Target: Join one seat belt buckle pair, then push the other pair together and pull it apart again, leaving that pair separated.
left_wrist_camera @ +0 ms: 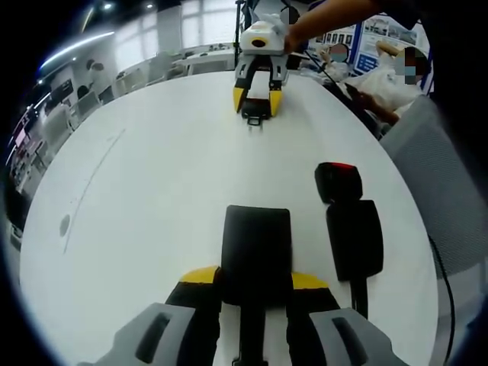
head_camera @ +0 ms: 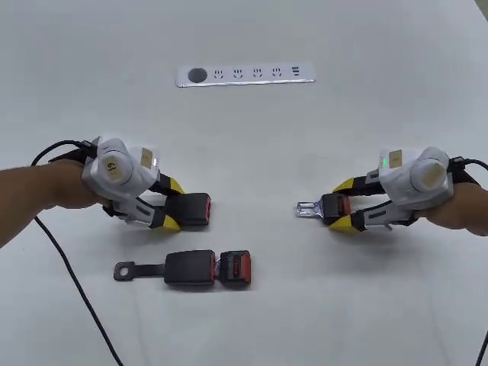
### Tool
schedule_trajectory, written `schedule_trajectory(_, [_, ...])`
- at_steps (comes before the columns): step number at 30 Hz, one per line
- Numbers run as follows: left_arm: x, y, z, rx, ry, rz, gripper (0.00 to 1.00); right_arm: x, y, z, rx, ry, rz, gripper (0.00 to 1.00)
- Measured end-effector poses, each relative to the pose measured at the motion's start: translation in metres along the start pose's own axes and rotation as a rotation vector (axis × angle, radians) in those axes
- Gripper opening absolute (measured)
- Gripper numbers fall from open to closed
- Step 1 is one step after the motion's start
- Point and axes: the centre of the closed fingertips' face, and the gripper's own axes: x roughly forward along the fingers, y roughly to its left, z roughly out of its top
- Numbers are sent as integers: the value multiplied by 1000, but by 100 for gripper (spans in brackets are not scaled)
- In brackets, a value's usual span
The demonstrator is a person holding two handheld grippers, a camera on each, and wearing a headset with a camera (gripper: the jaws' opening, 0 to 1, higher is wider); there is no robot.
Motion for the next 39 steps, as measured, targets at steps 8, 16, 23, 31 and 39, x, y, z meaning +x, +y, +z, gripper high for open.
schedule_trajectory(8, [0,-3,1,-3,1,-1,33,-5,-1,-5,17,2,-3,35])
schedule_trajectory(16, [0,-2,0,-17,7,9,34,-6,-2,-4,-24,27,21,36])
schedule_trajectory(23, [1,-6,11,-197,-59,30,40,-3,-2,-4,-37,58,11,36])
schedule_trajectory(31, [-16,17,13,-370,-147,159,67,-10,-13,30,137,-68,-147,53])
schedule_trajectory(39, [-49,22,23,-455,-238,321,91,-29,-24,48,272,-189,-351,76])
